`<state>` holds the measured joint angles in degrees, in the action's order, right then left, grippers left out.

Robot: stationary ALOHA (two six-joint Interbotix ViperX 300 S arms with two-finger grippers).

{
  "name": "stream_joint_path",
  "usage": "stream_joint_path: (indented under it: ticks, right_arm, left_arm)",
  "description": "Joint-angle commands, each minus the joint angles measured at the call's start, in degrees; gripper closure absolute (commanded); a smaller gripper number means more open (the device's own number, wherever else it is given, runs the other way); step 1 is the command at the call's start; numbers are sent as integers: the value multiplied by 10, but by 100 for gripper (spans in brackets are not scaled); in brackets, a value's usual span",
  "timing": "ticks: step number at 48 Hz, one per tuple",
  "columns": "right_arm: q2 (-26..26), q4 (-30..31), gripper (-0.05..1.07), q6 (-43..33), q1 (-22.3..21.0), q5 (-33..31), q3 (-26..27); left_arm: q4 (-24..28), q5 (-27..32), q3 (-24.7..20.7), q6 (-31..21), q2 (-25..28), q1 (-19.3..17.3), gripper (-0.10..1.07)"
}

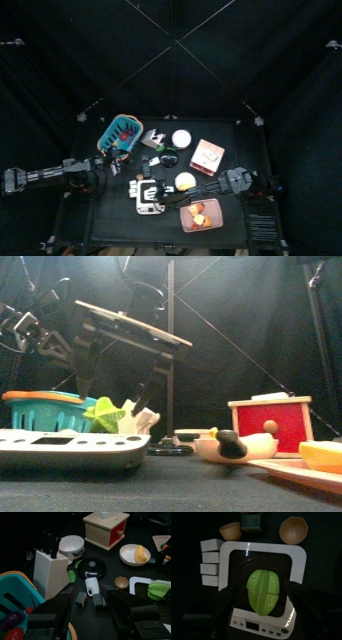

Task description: Grab cleaver

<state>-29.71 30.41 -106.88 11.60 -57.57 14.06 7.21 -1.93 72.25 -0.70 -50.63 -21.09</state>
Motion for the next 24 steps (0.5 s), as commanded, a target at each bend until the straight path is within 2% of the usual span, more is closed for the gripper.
stream_joint_path:
  ticks: [1,11,18,24]
  right_arm:
    - [55,16,1,26,-6,-8,8]
    - [97,20,1,150,-22,-12,-1]
    - [117,3,1,253,-50,-12,1]
    - [128,-11,1,316,-76,-7,5]
  left_arm:
    - [-2,-2,-7,-1,1,1,13]
    - [-7,-10,-8,0,1,1,13]
    - [-9,-28,-7,-1,1,4,13]
    - [-17,-32,-3,0,1,21,13]
